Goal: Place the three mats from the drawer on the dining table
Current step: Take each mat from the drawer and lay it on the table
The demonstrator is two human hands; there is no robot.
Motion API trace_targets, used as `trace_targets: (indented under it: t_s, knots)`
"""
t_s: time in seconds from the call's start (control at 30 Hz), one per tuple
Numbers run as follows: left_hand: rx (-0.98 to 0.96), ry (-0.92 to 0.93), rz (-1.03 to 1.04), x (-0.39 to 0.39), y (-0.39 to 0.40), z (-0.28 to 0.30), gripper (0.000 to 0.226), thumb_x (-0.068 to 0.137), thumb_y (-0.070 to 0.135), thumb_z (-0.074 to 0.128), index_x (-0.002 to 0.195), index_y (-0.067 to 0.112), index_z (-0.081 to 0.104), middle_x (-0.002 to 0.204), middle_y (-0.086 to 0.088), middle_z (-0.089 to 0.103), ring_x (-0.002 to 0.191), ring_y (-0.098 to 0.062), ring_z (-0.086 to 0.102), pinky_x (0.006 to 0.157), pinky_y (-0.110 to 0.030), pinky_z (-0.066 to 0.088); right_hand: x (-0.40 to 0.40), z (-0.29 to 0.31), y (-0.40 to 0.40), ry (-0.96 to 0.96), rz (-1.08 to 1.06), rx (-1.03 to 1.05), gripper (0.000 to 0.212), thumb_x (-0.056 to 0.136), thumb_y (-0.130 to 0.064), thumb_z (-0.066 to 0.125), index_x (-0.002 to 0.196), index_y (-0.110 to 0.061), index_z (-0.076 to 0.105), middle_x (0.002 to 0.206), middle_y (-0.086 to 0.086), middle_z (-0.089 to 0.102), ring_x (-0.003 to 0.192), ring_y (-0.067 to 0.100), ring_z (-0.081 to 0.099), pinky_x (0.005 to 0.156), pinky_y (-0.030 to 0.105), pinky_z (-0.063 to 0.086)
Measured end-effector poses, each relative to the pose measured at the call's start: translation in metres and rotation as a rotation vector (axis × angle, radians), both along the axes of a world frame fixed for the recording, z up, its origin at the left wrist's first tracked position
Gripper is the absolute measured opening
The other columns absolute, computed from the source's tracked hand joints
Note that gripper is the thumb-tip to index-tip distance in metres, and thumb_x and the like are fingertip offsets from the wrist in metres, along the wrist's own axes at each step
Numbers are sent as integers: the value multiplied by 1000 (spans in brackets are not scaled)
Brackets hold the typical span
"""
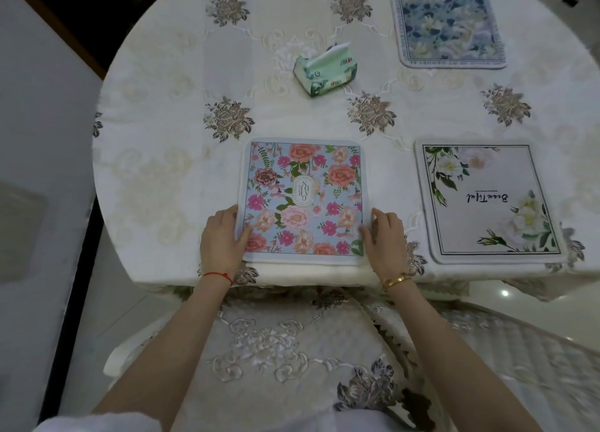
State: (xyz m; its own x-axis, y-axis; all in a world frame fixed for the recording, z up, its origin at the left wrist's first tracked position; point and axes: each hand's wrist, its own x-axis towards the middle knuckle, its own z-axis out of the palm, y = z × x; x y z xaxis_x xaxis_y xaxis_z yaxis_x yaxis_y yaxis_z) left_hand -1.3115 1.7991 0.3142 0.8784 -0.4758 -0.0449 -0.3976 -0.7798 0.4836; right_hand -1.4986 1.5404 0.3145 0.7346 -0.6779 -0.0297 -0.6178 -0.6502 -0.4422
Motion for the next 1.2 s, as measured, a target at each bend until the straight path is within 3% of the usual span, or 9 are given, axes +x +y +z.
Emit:
trace_targets:
  t_s: [0.1, 0.23, 0.37, 0.57, 0.73, 0.93, 1.1, 1.2]
  knots:
    - [-7, -60, -86, 12, -8, 1, 47, 92, 27, 58, 133, 5, 49, 130, -14, 55, 118, -29, 49, 102, -38, 41, 19, 2, -5, -58, 83, -96, 31, 91, -17, 58, 120, -7, 52, 113, 12, 56, 100, 25, 49, 88, 39, 47]
    - [-40, -76, -237, 44, -43, 5, 44, 93, 17, 55, 135, 4, 48, 133, -16, 53, 122, -30, 49, 105, -38, 41, 66, 3, -12, -96, 164, -113, 41, 93, -16, 55, 131, -3, 50, 133, 16, 52, 123, 31, 46, 107, 44, 39]
    - [-61, -101, -336, 80, -88, 6, 43, 94, 14, 52, 136, 4, 47, 139, -17, 49, 130, -31, 44, 111, -38, 34, 125, 3, -15, -14, 290, -56, 47, 98, -21, 45, 141, -4, 40, 148, 17, 39, 140, 33, 30, 118, 43, 21]
    - [57, -96, -461, 109, -127, -14, 49, 99, 22, 44, 145, 6, 35, 153, -13, 32, 143, -30, 24, 119, -41, 19, 188, -15, -20, 86, 436, -22, 54, 99, -32, 41, 148, -10, 29, 156, 8, 26, 146, 27, 16, 119, 44, 14]
    - [42, -96, -441, 115, -119, -23, 55, 99, 32, 44, 146, 6, 31, 153, -11, 31, 143, -26, 25, 120, -36, 17, 182, -26, -31, 105, 456, -22, 61, 100, -43, 36, 150, -13, 20, 158, 3, 21, 147, 20, 13, 120, 40, 13]
    - [80, -114, -372, 121, -97, -24, 60, 99, 36, 43, 148, 6, 25, 155, -11, 27, 144, -23, 23, 119, -31, 15, 136, -27, -66, 138, 315, -74, 60, 101, -44, 31, 151, -16, 16, 159, 2, 17, 147, 17, 11, 121, 38, 9]
    - [98, -57, -273, 118, -93, -18, 61, 98, 34, 46, 148, 6, 26, 156, -10, 27, 145, -25, 20, 118, -31, 14, 120, -23, -72, 142, 103, -53, 66, 99, -47, 33, 151, -8, 15, 159, 10, 17, 147, 26, 11, 121, 40, 7]
    - [43, -76, -381, 111, -104, -9, 55, 98, 27, 48, 146, 5, 32, 153, -13, 32, 144, -26, 23, 118, -31, 14, 131, -17, -51, 117, 193, -69, 65, 100, -42, 36, 151, -10, 12, 160, 8, 11, 148, 25, 3, 121, 37, 1]
